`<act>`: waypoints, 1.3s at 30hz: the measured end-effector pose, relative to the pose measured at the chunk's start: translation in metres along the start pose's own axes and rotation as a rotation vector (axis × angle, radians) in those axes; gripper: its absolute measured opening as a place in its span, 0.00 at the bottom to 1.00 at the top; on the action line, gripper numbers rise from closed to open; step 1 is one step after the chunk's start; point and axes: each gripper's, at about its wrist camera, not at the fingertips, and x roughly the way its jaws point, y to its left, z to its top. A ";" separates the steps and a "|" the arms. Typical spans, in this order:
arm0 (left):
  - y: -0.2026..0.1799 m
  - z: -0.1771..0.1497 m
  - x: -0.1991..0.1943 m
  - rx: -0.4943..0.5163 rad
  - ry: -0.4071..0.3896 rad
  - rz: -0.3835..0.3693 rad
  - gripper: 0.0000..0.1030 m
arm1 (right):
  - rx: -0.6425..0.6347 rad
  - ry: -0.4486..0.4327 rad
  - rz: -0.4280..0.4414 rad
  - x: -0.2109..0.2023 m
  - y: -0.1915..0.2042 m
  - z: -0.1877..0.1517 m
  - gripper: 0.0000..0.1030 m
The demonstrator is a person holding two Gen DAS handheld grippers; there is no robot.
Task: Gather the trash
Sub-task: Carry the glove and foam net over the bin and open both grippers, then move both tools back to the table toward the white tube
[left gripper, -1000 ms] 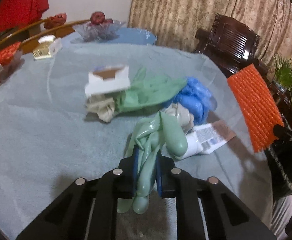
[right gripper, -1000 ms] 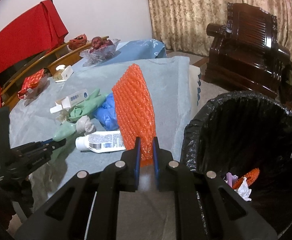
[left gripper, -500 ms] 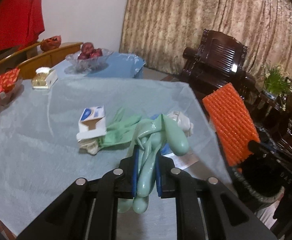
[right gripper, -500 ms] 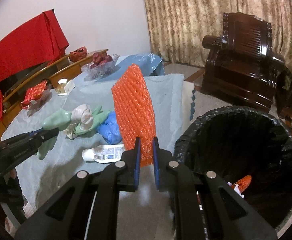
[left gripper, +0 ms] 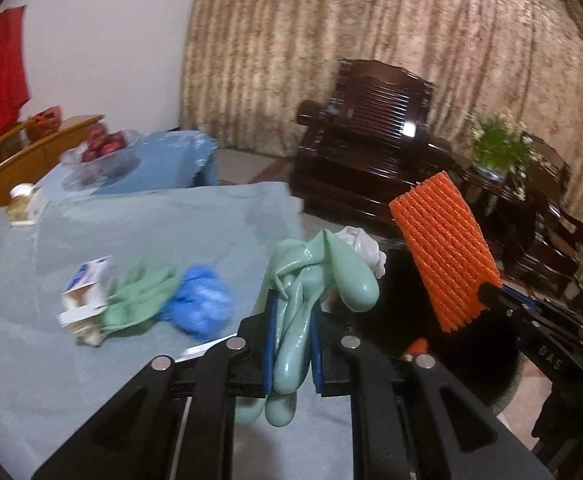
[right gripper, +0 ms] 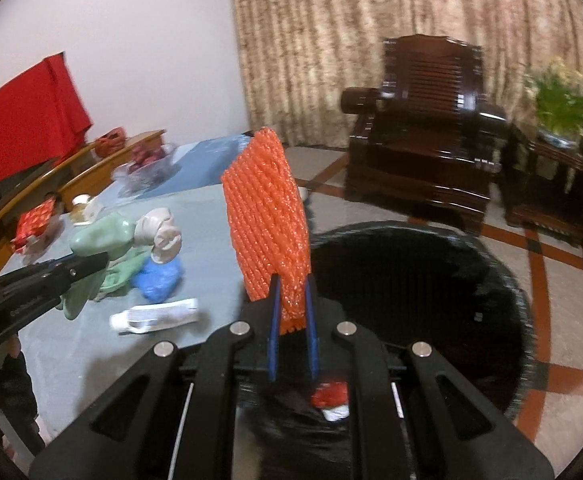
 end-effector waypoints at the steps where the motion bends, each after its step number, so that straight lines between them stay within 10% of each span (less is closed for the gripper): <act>1: -0.010 0.002 0.005 0.015 0.003 -0.015 0.14 | 0.007 0.000 -0.012 -0.001 -0.006 -0.001 0.10; 15: -0.110 0.007 0.068 0.143 0.062 -0.133 0.16 | 0.103 0.035 -0.166 -0.001 -0.087 -0.031 0.12; 20: -0.117 0.004 0.078 0.124 0.089 -0.165 0.55 | 0.115 0.053 -0.211 0.003 -0.098 -0.040 0.35; 25: -0.105 0.004 0.064 0.132 0.045 -0.173 0.69 | 0.129 0.052 -0.249 0.003 -0.098 -0.043 0.83; 39: 0.013 -0.019 0.020 0.051 0.007 0.042 0.76 | 0.080 0.032 -0.094 0.009 -0.034 -0.030 0.88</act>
